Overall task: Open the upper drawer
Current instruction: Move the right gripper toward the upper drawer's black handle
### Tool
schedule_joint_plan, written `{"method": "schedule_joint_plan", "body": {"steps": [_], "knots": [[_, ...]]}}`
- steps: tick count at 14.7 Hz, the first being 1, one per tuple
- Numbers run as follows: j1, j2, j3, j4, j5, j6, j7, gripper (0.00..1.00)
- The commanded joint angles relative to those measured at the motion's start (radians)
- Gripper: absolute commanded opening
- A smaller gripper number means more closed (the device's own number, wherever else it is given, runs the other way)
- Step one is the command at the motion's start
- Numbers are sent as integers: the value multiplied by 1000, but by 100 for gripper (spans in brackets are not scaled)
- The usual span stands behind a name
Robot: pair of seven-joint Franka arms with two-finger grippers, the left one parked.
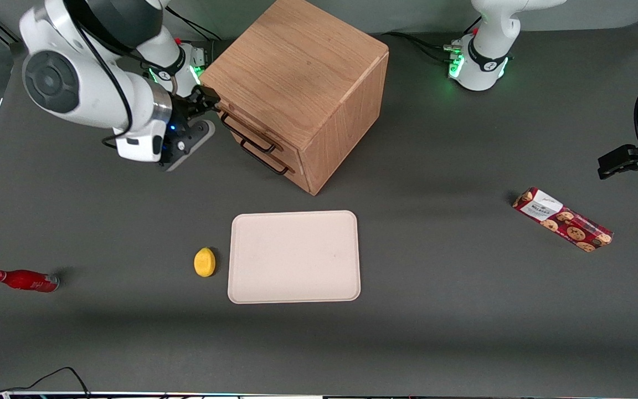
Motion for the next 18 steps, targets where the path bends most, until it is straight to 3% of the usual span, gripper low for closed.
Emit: {"method": "schedule_joint_plan", "body": {"steps": [1,9,18], "knots": [[5,4,-4,-79,26,90,-114,100],[18,2,32,-222,86,239,-151,100],[18,18,41,-267,86,291,-201,100]]}}
